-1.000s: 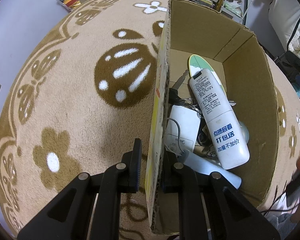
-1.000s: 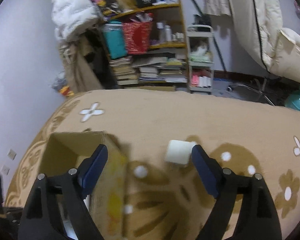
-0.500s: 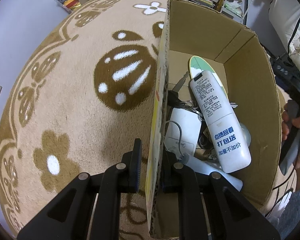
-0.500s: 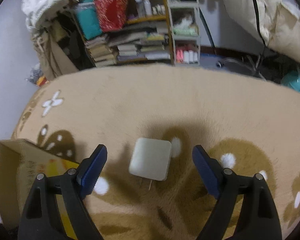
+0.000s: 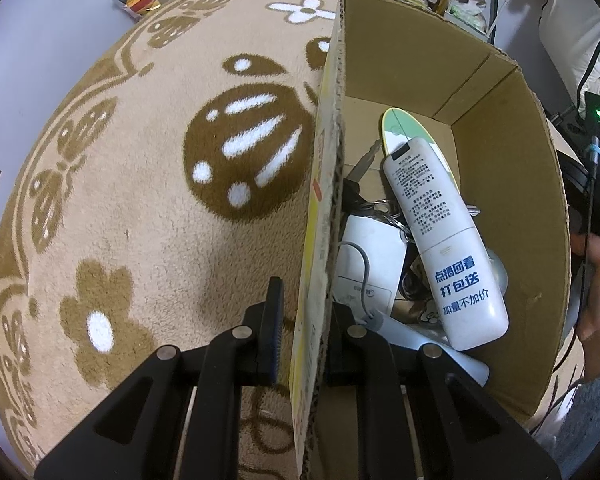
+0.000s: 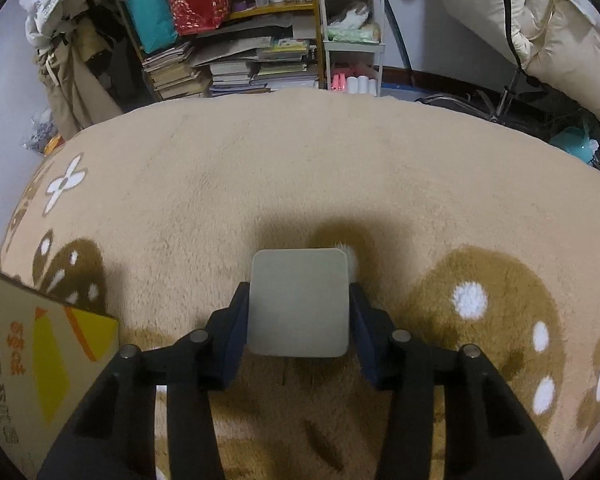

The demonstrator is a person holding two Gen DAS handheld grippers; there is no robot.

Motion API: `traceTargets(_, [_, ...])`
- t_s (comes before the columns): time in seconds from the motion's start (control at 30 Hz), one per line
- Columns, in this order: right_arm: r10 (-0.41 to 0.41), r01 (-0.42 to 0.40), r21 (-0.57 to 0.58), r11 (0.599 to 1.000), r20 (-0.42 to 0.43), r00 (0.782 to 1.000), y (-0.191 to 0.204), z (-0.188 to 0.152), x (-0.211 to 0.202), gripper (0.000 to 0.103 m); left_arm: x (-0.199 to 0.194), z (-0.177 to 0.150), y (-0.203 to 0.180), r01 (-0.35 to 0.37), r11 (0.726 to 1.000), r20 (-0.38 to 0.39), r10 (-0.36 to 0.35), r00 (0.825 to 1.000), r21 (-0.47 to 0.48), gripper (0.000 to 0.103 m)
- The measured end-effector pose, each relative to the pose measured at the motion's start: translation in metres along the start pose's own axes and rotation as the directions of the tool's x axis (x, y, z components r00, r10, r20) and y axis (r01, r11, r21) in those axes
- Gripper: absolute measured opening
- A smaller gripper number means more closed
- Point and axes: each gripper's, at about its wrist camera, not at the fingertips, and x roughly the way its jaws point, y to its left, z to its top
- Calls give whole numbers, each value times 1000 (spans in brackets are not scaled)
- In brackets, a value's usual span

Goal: Organize rigid objects
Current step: 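Move the right gripper to the white plug adapter and grasp it, then carry the white plug adapter into the box and release it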

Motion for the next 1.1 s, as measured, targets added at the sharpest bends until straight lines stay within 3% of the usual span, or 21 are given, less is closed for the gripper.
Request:
traceTargets(0.4, [110,-100,-103,990,92,990,19,0,-81,50,1,1,-1,-5,1000,0,5,1000,-3,14])
traceTargets(0.63, [229,-204,-161,966,154,961,45,2,-135,50,2,0,-1,-8,1000,2,8,1000,-15,15])
traceTargets(0.97, [389,-351,-261,899,110,915,89,-44,-164,50,1,-1,-2,-16,1000,4,16,1000,-10,15])
traceTargets(1.1, [391,-360,-281,890,61,918,96,-60,-155,50,0,-2,-2,-18,1000,5,18,1000,-7,15])
